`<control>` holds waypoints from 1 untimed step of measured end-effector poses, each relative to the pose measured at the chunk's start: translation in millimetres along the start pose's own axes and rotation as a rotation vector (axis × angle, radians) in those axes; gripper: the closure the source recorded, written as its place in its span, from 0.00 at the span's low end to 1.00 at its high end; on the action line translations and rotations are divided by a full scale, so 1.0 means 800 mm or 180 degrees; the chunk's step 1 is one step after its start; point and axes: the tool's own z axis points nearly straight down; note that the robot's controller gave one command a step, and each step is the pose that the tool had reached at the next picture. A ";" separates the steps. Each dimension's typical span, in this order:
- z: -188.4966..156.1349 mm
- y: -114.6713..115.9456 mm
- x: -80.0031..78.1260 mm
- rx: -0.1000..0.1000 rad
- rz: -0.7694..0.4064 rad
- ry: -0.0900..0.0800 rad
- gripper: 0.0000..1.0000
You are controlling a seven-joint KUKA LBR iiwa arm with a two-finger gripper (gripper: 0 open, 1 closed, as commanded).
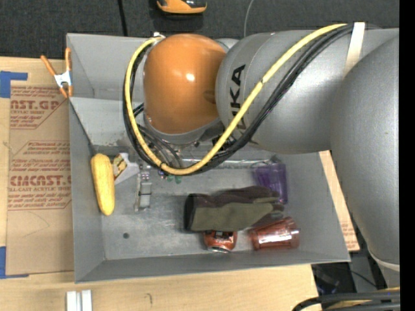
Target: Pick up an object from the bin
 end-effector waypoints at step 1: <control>-0.006 -0.002 -0.002 -0.0005 0.0008 -0.0024 0.00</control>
Offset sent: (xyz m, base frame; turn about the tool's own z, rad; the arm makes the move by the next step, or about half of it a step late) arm 0.0440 0.0203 -0.0855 -0.0635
